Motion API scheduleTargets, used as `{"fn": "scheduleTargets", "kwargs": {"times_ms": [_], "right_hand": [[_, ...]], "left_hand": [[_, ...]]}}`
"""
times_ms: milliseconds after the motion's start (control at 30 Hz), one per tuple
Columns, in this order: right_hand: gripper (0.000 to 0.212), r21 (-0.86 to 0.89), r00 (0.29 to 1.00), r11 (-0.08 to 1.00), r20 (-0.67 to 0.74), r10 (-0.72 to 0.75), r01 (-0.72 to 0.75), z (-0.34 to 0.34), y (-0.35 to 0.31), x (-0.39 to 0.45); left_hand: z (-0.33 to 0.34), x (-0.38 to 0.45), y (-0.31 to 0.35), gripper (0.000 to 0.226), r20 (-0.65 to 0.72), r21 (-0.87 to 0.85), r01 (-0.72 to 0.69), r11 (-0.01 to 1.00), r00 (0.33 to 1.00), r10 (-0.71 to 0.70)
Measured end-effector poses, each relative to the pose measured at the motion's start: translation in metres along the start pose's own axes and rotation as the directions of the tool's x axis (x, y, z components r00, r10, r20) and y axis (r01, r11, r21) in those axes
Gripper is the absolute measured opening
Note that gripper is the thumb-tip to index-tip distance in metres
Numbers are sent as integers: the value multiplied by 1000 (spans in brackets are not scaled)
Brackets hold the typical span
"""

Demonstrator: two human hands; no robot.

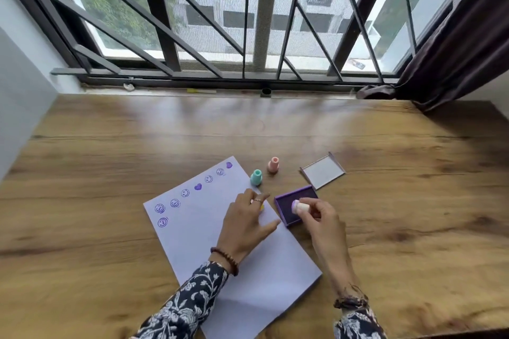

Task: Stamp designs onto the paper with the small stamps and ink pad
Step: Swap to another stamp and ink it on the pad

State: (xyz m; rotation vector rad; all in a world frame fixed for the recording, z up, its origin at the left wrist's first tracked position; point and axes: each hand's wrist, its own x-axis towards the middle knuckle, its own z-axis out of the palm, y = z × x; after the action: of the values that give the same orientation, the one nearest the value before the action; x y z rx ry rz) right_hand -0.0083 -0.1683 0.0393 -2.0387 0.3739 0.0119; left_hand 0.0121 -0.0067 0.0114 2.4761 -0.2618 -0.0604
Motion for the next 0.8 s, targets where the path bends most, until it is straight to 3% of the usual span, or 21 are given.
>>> {"fn": "scheduleTargets", "kwargs": {"times_ms": [133,333,600,800], "right_hand": [[12,-277,987,947,37,-157,161,7,-6,-2],[17,-525,962,806,136,-238,273,11,-13,-8],[21,-686,941,646,198,-275,333,18,-11,-4],[14,-726,950,615,268,-157,307,22,-19,16]], "left_hand": [[10,8,5,77,77,90,-27,996,997,20],[16,15,5,69,48,81,-36,996,998,33],[17,13,3,62,-3,118,-67,991,998,67],[19,14,0,65,19,122,-71,990,997,69]]}}
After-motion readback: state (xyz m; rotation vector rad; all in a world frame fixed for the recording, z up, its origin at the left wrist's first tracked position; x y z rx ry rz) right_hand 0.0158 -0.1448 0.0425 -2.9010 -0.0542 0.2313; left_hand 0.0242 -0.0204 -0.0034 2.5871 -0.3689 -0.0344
